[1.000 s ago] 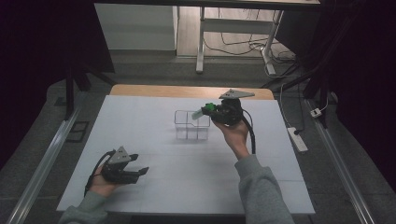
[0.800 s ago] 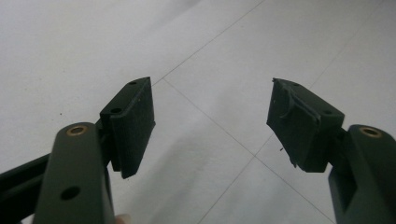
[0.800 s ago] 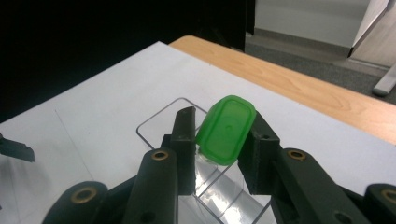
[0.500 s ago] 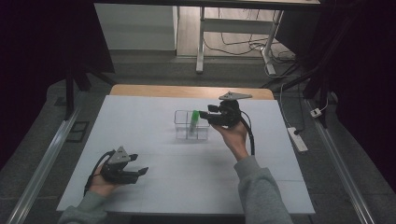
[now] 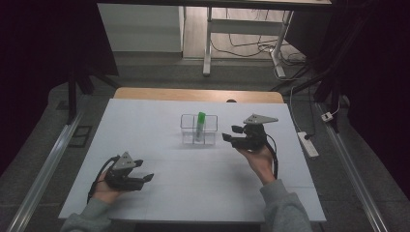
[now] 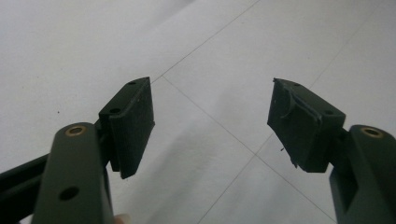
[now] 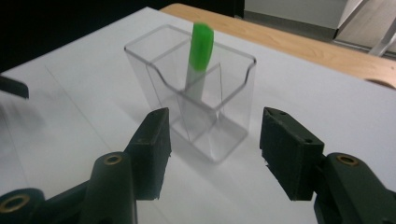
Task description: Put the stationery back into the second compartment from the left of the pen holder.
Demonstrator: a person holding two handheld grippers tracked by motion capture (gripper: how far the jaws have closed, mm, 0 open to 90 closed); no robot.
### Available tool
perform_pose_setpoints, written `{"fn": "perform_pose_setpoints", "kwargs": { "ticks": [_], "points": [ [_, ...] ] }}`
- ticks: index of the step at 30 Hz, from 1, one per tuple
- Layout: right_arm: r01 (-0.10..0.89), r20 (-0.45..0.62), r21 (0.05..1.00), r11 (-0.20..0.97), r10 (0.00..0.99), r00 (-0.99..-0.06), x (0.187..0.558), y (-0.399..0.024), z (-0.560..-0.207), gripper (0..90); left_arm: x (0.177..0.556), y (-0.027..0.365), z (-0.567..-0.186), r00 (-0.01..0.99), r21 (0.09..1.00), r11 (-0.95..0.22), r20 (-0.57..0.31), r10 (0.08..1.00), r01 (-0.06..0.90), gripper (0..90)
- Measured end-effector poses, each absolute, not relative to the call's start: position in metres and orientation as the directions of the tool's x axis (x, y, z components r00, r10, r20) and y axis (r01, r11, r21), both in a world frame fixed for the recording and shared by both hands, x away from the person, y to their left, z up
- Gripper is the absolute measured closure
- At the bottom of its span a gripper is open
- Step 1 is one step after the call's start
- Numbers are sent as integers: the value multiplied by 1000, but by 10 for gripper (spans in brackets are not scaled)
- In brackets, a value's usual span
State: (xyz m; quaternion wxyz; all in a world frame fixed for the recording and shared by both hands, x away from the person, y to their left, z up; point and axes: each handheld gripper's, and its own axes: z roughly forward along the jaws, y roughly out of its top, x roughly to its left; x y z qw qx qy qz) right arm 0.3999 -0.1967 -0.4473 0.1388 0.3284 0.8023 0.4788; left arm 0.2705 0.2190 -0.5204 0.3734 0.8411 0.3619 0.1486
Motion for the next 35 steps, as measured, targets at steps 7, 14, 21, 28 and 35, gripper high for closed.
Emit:
{"fn": "perform_pose_setpoints", "kwargs": {
  "ticks": [7,14,21,28,35],
  "points": [
    [397,77,847,353,657,-750,377,-215,-460,416,271,219,-521,690,735,-456,-22,724,502,309],
    [411,75,834,368,663,-745,358,-240,-470,410,271,219,-521,689,735,-454,-26,724,504,308],
    [426,71,821,381,673,-737,345,-263,-482,395,271,219,-522,688,733,-452,-31,725,509,307],
    [422,47,808,411,669,-742,337,-275,-487,382,271,219,-521,686,735,-448,-33,727,510,307],
    [416,45,810,413,663,-747,335,-278,-489,378,271,219,-521,686,735,-448,-33,727,509,307]
  ]
}}
